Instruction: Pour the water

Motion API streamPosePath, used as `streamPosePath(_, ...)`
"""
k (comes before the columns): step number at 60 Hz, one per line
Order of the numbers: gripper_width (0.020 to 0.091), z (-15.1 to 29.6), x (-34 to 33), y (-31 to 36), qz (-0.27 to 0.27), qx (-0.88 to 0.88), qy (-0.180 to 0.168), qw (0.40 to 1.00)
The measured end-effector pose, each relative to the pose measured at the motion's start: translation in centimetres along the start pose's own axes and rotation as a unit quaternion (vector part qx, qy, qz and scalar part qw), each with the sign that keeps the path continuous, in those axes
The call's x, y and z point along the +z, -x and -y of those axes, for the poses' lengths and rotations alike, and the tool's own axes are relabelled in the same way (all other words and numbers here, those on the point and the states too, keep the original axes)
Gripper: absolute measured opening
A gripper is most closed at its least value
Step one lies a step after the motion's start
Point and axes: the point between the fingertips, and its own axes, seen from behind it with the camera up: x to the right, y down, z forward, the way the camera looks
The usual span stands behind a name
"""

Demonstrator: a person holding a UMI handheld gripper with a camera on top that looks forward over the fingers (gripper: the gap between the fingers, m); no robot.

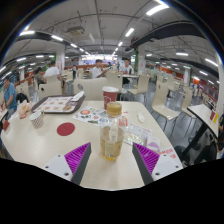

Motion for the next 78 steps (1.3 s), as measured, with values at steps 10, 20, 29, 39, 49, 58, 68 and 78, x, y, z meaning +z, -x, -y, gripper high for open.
streamPosePath(10,0.0789,0.8,4.1,-0.3,0.016,0.011,-0.019,1.000)
streamPosePath(20,0.0506,1.6,6.1,0.0,0.017,0.029,-0.033,0.999)
streamPosePath(29,0.0427,1.8,6.3,0.0,0.008,0.029,-0.039,0.999)
streamPosePath(39,0.0397,1.9,6.4,0.4,-0.009,0.021,-0.035,0.999)
streamPosePath(49,0.0397,3.8,6.1,0.3,-0.052,-0.012,-0.036,0.998)
streamPosePath(58,0.0397,9.0,5.6,1.5,-0.114,-0.102,-0.055,0.987)
streamPosePath(68,0.0397,17.2,4.7,6.1,-0.201,-0.282,-0.076,0.935)
streamPosePath(78,0.0397,22.9,6.3,15.9,-0.259,-0.528,-0.097,0.803)
